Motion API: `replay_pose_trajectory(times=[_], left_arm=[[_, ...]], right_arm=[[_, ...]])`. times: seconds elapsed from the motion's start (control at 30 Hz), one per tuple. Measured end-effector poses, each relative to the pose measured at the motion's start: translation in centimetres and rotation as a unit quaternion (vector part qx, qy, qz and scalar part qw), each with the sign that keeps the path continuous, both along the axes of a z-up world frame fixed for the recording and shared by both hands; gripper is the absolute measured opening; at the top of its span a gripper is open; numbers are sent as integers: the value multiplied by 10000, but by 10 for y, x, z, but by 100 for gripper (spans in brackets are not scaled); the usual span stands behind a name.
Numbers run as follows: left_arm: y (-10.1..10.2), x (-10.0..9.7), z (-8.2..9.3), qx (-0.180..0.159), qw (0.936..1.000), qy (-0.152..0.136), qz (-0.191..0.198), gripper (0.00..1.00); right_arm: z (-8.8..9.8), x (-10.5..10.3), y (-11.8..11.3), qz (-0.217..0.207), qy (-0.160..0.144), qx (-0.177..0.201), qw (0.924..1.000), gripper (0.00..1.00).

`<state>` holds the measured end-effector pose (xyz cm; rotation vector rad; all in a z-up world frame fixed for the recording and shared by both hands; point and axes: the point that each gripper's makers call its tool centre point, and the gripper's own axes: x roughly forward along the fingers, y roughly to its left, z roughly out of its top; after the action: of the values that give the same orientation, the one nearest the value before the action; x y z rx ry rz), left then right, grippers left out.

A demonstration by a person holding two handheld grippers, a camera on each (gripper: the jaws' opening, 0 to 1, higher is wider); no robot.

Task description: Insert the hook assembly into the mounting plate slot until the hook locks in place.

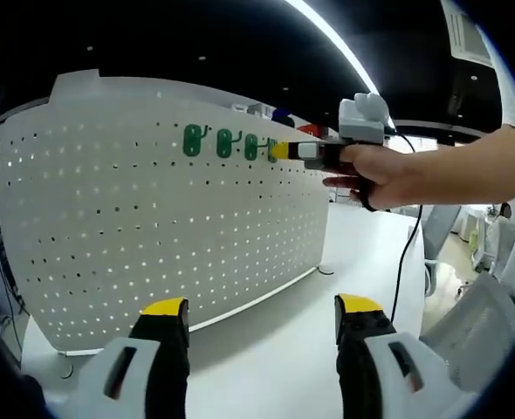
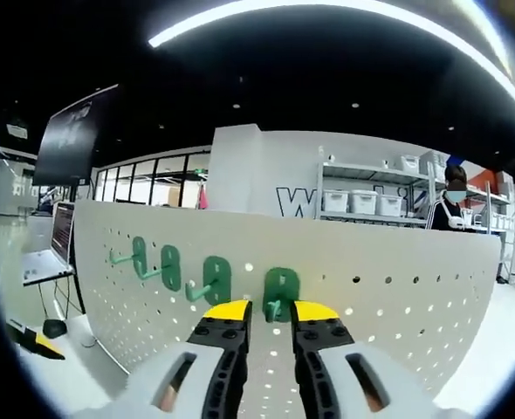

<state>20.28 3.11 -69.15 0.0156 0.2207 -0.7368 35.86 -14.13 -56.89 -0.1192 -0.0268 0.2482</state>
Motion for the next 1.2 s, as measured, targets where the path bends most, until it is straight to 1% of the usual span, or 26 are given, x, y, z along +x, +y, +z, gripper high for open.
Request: replay_pose_trajectory(times=[0.07, 0.2, 0.27, 0.3, 0.33, 0.4, 0.53, 0.6, 0.77, 0.83, 0.93, 1.03, 1.2], left_arm=[[0, 0, -2, 33, 10000, 9, -7, 70], [0, -1, -3, 32, 10000, 23, -8, 70], [-1, -1, -3, 37, 10000, 18, -12, 71], [-1, -1, -2, 36, 10000, 19, -11, 71], [-1, -1, -2, 36, 10000, 18, -5, 71], [-1, -1, -2, 37, 10000, 15, -5, 71], [-1, -1, -2, 34, 10000, 20, -2, 71], [-1, -1, -2, 48, 10000, 4, -3, 71], [0, 1, -1, 53, 10000, -12, 0, 71], [2, 3, 1, 46, 10000, -37, 23, 72], [2, 5, 4, 48, 10000, -66, 45, 72], [1, 7, 6, 64, 9999, -108, 42, 72], [-1, 10, 10, 55, 9999, -153, 29, 73]], right_arm=[[-3, -1, -1, -4, 12, 7, 10000, 21], [-8, -4, 4, 141, 70, -122, 9998, 34], [-7, -6, 7, 248, 12, -17, 9997, 40], [-8, -7, 8, 263, 14, -32, 9996, 45], [-8, -8, 9, 301, 6, -68, 9995, 47], [-6, -9, 12, 354, -73, -22, 9993, 52], [-7, -10, 14, 448, -50, 123, 9989, 53], [-8, -10, 13, 431, -44, 95, 9990, 52], [-9, -13, 13, 542, -59, 229, 9983, 52], [-8, -18, 14, 638, -123, 187, 9977, 52], [-9, -23, 14, 758, -166, 232, 9967, 53], [-15, -28, 12, 821, -64, 183, 9964, 54], [-18, -32, 10, 831, -39, 194, 9963, 55]])
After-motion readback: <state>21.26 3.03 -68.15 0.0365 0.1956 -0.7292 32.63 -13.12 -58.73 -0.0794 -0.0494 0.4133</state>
